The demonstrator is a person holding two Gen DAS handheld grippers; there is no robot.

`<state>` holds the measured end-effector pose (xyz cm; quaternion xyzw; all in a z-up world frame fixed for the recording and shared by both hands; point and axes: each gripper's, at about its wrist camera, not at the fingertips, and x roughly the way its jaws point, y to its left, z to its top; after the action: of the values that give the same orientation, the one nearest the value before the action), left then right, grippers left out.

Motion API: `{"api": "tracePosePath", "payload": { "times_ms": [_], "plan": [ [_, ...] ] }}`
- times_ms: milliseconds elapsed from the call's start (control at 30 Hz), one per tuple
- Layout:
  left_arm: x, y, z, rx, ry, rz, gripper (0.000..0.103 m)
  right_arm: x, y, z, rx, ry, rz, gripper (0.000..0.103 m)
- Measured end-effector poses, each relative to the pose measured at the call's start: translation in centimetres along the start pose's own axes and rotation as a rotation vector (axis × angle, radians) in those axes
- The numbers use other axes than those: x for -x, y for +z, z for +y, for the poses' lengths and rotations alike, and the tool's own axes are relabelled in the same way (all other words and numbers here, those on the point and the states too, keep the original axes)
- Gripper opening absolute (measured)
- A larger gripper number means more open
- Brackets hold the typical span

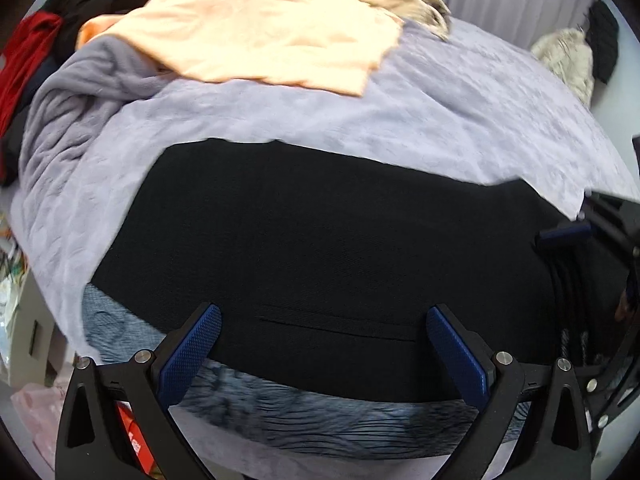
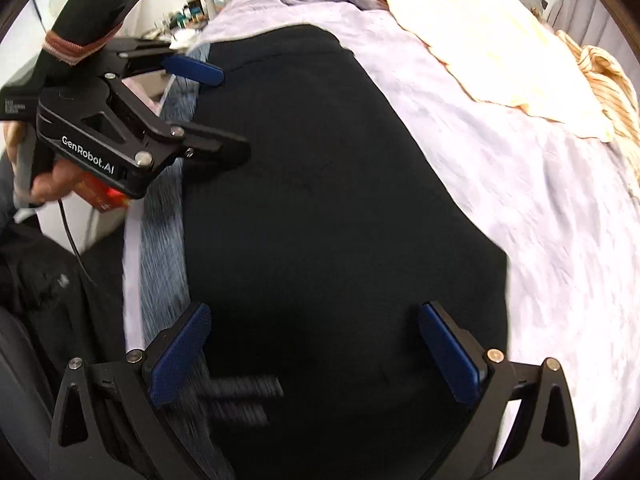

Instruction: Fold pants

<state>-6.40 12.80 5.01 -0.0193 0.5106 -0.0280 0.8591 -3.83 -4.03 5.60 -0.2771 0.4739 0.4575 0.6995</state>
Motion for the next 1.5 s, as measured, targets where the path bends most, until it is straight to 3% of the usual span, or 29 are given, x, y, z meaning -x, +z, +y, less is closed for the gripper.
{"api": "tracePosePath", "payload": {
  "times_ms": [67, 200, 300, 433, 567, 667, 800, 933, 1000, 1100, 1167, 1267, 1333, 1367, 1500],
  "plan": [
    [-0.5, 0.2, 2.1, 0.046, 0.035, 0.016, 0.103, -1.1, 1.3, 0.2, -0.005, -0.023, 0.033, 0.103],
    [0.4, 0.6, 5.2, 0.093, -0.038, -0.006, 0.103, -1.9, 3.8, 0.4, 0.018, -0.013, 0.02, 0.103],
    [0.6, 1.4, 7.6, 0.129, 0.021, -0.032, 0.103, -2.6, 6.0, 0.9, 0.025, -0.016, 0.018, 0.103],
    [-0.1, 1.8, 10.8, 0.203, 0.029, -0.006, 0.103, -4.1, 8.7, 2.1, 0.064, -0.01, 0.004, 0.103],
    [-1.0, 1.3, 12.3, 0.197, 0.016, 0.025, 0.103, -5.2, 11.4, 2.8, 0.086, 0.004, -0.014, 0.103],
    [-2.1, 1.1, 13.3, 0.192, -0.034, 0.045, 0.103, -5.3, 13.0, 2.9, 0.079, 0.055, -0.034, 0.103],
    [-2.9, 0.9, 14.7, 0.214, -0.123, 0.057, 0.103, -3.6, 14.9, 2.4, 0.092, 0.113, -0.131, 0.103],
    [-2.8, 0.6, 15.0, 0.203, -0.155, 0.046, 0.103, -5.9, 17.6, -0.3, 0.042, 0.074, -0.066, 0.103],
    [-2.7, 0.5, 14.8, 0.187, -0.154, 0.038, 0.103, -7.4, 18.5, -1.6, -0.001, 0.107, -0.022, 0.103],
    [-2.8, 0.4, 14.3, 0.152, -0.148, 0.038, 0.103, -9.9, 19.7, -1.8, -0.018, 0.23, 0.021, 0.103],
    [-2.8, 0.4, 14.5, 0.138, -0.158, 0.039, 0.103, -11.0, 20.6, -0.8, 0.029, 0.22, 0.029, 0.103],
    [-2.6, 0.4, 15.1, 0.126, -0.192, 0.029, 0.103, -9.9, 20.4, 0.2, 0.076, 0.228, 0.026, 0.084],
    [-2.3, 0.5, 15.8, 0.125, -0.235, 0.015, 0.103, -8.4, 20.1, 0.2, 0.111, 0.238, -0.009, 0.055],
    [-2.2, 0.6, 16.1, 0.122, -0.254, 0.009, 0.103, -7.4, 19.8, 0.1, 0.127, 0.24, -0.031, 0.049],
    [-1.3, 1.4, 16.9, 0.084, -0.359, -0.022, 0.103, -2.9, 18.2, 0.7, 0.145, 0.221, -0.123, 0.042]
  ]
}}
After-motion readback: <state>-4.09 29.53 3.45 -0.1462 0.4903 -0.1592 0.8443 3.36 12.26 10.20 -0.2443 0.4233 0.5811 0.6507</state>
